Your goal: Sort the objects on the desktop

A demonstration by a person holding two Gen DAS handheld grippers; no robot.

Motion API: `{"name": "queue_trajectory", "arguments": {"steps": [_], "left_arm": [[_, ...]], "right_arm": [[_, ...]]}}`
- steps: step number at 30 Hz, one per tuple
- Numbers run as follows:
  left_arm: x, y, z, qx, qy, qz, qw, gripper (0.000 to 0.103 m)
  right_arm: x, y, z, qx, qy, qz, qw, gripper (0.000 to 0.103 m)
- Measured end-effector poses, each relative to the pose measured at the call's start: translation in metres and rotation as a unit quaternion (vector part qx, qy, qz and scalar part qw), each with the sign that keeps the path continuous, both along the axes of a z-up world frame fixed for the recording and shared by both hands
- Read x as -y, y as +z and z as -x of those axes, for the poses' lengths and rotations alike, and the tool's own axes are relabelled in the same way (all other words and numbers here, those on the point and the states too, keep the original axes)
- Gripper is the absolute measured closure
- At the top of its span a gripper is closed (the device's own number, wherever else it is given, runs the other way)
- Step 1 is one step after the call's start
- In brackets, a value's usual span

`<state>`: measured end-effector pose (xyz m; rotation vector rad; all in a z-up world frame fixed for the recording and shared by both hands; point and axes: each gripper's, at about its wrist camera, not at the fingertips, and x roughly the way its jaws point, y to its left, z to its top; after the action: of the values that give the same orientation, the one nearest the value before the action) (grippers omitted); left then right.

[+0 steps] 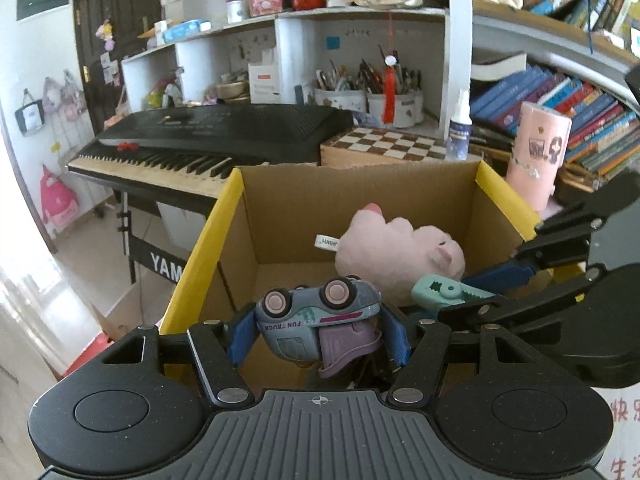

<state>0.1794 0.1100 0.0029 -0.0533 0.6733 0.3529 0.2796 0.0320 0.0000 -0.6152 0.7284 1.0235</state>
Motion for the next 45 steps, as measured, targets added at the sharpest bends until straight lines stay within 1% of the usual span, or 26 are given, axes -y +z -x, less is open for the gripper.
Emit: {"name": "queue_trajectory", "arguments": {"steps": [7, 12, 17, 19, 21, 25, 28, 31, 32, 33, 35, 37, 39, 45], "left_arm": [[0.003, -0.004, -0.004, -0.014, -0.007, -0.020, 0.9997, 0.039], [0.002, -0.005, -0.004, -0.014, -0.006, -0.024, 0.9996, 0.039], [0.002, -0.006, -0.003, -0.013, -0.004, -0.024, 0.9996, 0.038], [0.000, -0.004, 0.000, -0.006, -0.002, -0.016, 0.9998, 0.036], [-0.001, 0.000, 0.004, 0.006, 0.005, -0.013, 0.9999, 0.029], [0.002, 0.010, 0.016, 0.038, -0.002, -0.008, 0.9993, 0.027], [0.007, 0.017, 0.022, 0.051, -0.010, -0.008, 0.9986, 0.027], [0.012, 0.025, 0.031, 0.065, -0.021, -0.011, 0.9976, 0.026], [0.013, 0.028, 0.034, 0.070, -0.022, -0.012, 0.9972, 0.024], [0.015, 0.031, 0.039, 0.078, -0.022, -0.012, 0.9966, 0.020], [0.017, 0.038, 0.047, 0.095, -0.022, -0.011, 0.9952, 0.018], [0.019, 0.043, 0.057, 0.106, -0.027, -0.008, 0.9939, 0.017], [0.023, 0.047, 0.067, 0.114, -0.029, -0.011, 0.9930, 0.012], [0.034, 0.049, 0.100, 0.132, -0.043, -0.013, 0.9902, 0.009]], "right_arm": [[-0.008, -0.006, -0.007, -0.012, 0.022, 0.026, 0.999, 0.080], [-0.011, -0.008, -0.008, -0.021, 0.028, 0.034, 0.999, 0.080], [-0.010, -0.008, -0.008, -0.020, 0.027, 0.035, 0.999, 0.080], [-0.009, -0.006, -0.007, -0.017, 0.022, 0.030, 0.999, 0.080], [-0.005, -0.003, -0.006, -0.018, 0.017, 0.021, 0.999, 0.079], [0.005, 0.009, 0.000, -0.015, -0.001, -0.002, 1.000, 0.079], [0.017, 0.020, 0.010, -0.001, -0.020, -0.025, 0.999, 0.079], [0.032, 0.031, 0.021, 0.004, -0.050, -0.053, 0.997, 0.078], [0.038, 0.035, 0.025, 0.005, -0.062, -0.063, 0.996, 0.078], [0.043, 0.039, 0.030, 0.009, -0.071, -0.072, 0.995, 0.078], [0.054, 0.046, 0.041, 0.019, -0.090, -0.089, 0.992, 0.078], [0.067, 0.052, 0.054, 0.032, -0.113, -0.107, 0.987, 0.074], [0.078, 0.057, 0.068, 0.044, -0.140, -0.127, 0.981, 0.070], [0.113, 0.063, 0.114, 0.076, -0.211, -0.169, 0.960, 0.064]]}}
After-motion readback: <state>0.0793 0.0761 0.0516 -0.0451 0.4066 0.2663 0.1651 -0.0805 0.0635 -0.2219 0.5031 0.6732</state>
